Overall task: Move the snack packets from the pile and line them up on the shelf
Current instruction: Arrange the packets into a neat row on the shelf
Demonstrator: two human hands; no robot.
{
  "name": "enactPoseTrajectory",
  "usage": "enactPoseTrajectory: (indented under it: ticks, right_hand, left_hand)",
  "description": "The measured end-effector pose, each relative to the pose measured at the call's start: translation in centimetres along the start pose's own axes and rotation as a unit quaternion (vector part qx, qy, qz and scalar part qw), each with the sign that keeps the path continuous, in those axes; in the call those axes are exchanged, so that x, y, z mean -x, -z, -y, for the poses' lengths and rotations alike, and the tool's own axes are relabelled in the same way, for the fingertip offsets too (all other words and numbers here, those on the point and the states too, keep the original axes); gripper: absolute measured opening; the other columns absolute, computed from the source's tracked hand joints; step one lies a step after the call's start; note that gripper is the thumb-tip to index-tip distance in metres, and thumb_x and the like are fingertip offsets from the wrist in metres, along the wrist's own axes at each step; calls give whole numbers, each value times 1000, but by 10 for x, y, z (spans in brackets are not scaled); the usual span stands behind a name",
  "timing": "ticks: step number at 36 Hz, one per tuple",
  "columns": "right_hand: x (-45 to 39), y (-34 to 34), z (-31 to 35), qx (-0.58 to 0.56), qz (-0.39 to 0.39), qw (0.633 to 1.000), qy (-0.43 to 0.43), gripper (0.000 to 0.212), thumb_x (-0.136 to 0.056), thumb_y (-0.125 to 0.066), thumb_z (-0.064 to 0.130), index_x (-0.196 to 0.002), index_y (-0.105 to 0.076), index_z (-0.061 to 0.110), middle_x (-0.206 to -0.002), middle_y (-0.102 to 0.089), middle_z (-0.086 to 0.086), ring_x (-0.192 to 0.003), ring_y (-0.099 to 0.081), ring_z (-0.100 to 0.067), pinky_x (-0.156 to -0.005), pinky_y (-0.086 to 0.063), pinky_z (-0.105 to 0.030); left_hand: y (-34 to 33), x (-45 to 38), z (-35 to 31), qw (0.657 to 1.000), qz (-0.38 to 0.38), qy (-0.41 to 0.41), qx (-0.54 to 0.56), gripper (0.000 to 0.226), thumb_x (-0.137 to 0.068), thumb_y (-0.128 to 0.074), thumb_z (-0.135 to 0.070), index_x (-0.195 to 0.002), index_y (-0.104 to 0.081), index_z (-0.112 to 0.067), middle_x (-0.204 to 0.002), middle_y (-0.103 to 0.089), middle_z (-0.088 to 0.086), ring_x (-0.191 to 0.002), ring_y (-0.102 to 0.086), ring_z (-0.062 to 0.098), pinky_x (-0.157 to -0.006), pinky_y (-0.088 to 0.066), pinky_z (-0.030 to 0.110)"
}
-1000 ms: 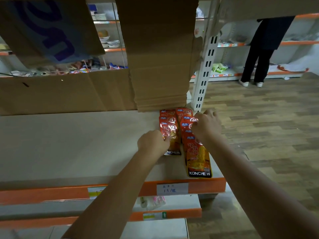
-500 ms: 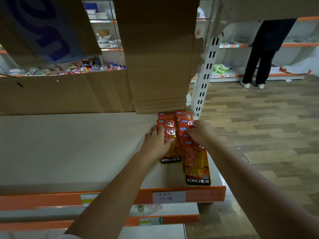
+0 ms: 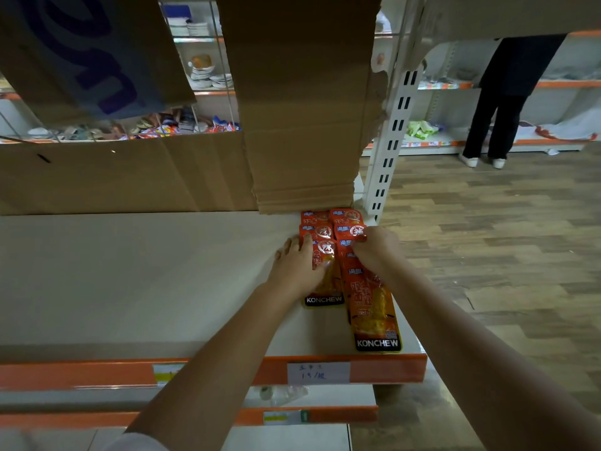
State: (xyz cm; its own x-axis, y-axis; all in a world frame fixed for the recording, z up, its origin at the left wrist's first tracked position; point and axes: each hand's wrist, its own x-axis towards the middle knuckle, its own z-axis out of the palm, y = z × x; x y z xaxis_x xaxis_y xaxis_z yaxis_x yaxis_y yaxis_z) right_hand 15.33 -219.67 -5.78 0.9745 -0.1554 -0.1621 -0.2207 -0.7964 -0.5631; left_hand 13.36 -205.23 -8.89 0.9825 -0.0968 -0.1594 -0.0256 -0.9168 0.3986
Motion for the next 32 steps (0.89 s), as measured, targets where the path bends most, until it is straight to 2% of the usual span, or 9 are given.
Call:
enactPoseTrajectory:
  ticks: [2, 3, 5, 10, 17, 23, 32]
  right_hand:
    - [5, 3, 2, 42, -20, 998, 33, 10, -91, -46, 15, -85, -55, 16, -102, -59, -7, -95, -55, -22, -88, -48, -37]
    - [8, 5, 3, 69, -28, 996, 52, 11, -91, -46, 14, -89, -57, 15, -106, -57, -7, -100, -51, -22, -93, -43, -35]
    - [13, 8, 5, 105, -42, 990, 79, 16, -91, -46, 15, -101, -59, 12, -113, -54, -7, -108, -44, -24, -94, -36, -34]
    - [22, 3, 17, 142, -47, 978, 142, 29, -90, -50, 20, -116, -58, 11, -129, -50, -8, -121, -39, -28, -99, -38, -38]
    - [46, -23, 59, 188, -26, 957, 219, 37, -87, -54, 24, -121, -56, 11, -131, -47, -8, -120, -38, -30, -101, -35, -38]
    - [90, -72, 113, 199, -20, 947, 251, 41, -93, -46, 24, -132, -47, 12, -139, -41, -9, -129, -33, -29, -104, -33, -39]
    - [186, -173, 231, 201, -53, 934, 291, 36, -94, -42, 23, -127, -50, 9, -136, -42, -9, -121, -39, -30, -95, -37, -36]
  left_hand:
    - [1, 1, 0, 1000, -4, 3, 6, 75, -95, -41, -50, -150, -4, -15, -158, -6, 11, -145, -4, 28, -117, -9, 45]
    - [2, 1, 1, 1000, -9, 2, 8, 75, -94, -41, -50, -150, -5, -16, -158, -6, 10, -145, -5, 29, -117, -10, 46]
    - [6, 4, 0, 1000, -21, -4, 6, 73, -95, -40, -50, -150, -7, -17, -158, -7, 10, -145, -6, 29, -116, -11, 47]
    - [23, 19, 2, 996, -81, -21, -6, 63, -95, -43, -43, -147, -20, -16, -154, -20, 10, -142, -15, 28, -114, -20, 48]
    - [52, 48, 32, 988, -138, 0, -73, 57, -98, -37, -37, -147, -20, -12, -152, -24, 8, -141, -18, 24, -110, -26, 40]
    - [76, 96, 103, 982, -156, 16, -101, 59, -99, -34, -38, -148, -16, -11, -153, -24, 7, -143, -16, 24, -112, -25, 40]
    - [129, 188, 248, 972, -185, 21, -143, 58, -98, -37, -40, -146, -21, -13, -150, -29, 6, -142, -20, 24, -110, -29, 40]
